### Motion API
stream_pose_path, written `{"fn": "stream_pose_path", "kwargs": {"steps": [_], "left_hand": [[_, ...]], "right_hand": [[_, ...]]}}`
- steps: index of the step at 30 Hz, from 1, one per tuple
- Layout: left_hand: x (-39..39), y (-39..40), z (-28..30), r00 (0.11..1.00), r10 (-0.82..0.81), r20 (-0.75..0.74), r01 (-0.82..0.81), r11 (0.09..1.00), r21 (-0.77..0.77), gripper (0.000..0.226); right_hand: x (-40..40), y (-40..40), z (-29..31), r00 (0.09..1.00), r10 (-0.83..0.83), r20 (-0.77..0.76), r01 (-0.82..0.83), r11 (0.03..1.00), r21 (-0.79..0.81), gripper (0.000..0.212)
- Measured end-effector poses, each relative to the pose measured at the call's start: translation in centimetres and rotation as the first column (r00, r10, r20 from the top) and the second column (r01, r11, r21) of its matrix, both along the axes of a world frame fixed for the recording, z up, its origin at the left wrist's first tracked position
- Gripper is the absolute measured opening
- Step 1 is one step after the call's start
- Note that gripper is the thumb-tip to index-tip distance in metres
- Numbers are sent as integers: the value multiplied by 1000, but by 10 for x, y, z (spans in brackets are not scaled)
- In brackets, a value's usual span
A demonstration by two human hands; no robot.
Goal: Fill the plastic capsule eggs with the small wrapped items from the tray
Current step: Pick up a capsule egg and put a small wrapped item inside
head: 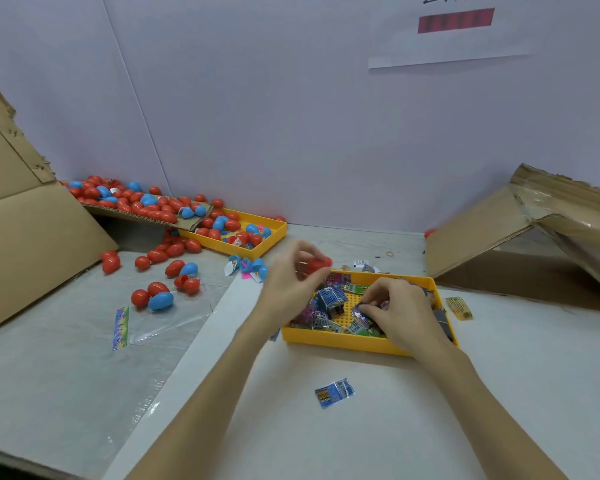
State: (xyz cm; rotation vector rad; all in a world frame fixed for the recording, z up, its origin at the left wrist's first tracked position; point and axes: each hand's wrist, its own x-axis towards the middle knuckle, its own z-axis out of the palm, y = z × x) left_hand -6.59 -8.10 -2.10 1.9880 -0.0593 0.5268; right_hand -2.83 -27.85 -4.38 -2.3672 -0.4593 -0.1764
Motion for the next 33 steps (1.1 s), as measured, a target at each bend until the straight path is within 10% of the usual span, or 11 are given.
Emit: {"fn": "stream_pose_path", "kwargs": {"steps": [13,33], "left_hand": [[-14,-27,-16,990,-56,128,22,966,259,15],[-19,-21,-6,978,-210,5,207,961,-185,26]], "right_hand": [[-8,-6,6,996,9,93,-32,966,255,15],[-16,-3,13,999,26,18,-32,867,498,27]]}}
